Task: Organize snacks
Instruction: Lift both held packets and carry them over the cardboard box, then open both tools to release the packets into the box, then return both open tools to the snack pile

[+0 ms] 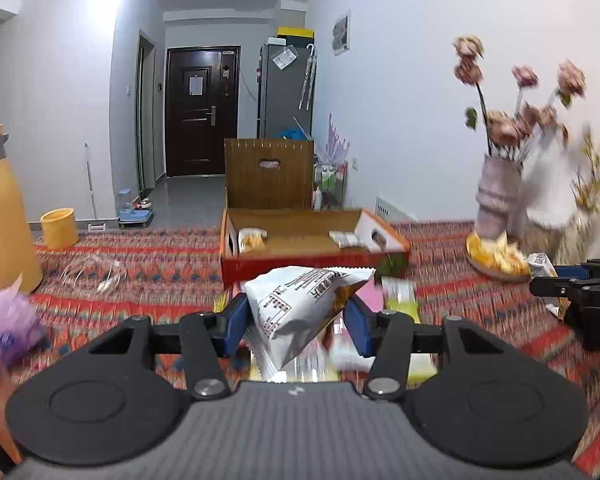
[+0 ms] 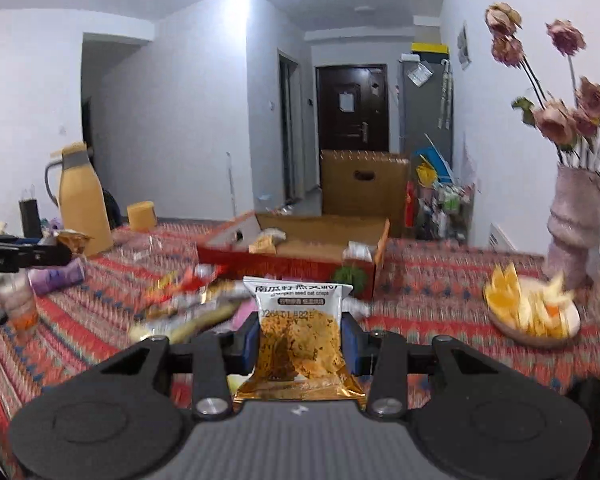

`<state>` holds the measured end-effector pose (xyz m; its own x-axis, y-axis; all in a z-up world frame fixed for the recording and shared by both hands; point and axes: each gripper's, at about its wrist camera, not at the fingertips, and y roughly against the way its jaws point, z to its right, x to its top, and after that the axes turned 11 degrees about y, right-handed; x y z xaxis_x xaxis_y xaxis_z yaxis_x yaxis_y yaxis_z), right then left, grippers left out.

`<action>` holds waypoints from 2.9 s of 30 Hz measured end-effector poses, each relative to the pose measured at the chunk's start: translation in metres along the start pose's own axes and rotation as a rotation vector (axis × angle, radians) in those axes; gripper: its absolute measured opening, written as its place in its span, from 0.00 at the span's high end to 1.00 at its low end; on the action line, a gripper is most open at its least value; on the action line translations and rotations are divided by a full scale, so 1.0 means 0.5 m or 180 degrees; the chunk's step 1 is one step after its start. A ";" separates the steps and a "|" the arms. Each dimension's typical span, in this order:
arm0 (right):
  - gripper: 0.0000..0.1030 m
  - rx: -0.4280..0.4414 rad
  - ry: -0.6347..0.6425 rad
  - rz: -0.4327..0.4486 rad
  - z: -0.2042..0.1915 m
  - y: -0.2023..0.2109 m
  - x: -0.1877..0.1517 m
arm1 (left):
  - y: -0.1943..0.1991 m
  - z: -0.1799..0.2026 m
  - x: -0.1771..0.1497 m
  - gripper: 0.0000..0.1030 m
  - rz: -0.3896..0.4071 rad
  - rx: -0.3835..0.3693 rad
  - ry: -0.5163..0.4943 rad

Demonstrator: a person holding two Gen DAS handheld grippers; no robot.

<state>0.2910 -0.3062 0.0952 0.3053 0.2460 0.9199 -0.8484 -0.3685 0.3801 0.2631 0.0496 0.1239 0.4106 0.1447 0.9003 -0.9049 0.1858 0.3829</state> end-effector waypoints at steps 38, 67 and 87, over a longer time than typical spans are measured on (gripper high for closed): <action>0.23 0.0213 -0.1110 -0.1214 0.250 -1.027 0.175 | -0.964 -0.078 0.213 0.27 -0.1059 0.0489 0.0457; 0.01 -0.0353 -0.0418 -0.0217 0.180 -0.330 0.348 | -0.193 0.072 0.319 0.00 0.0142 -0.0111 0.0069; 0.00 -0.0937 0.0402 0.0465 -0.125 0.120 -0.075 | 0.140 -0.054 -0.139 0.00 0.0596 0.0060 0.0382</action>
<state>0.2015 -0.2816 0.0774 0.1312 0.3257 0.9363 -0.9731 -0.1383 0.1845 0.1742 0.0785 0.0825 0.2444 0.2896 0.9254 -0.9681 0.1266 0.2160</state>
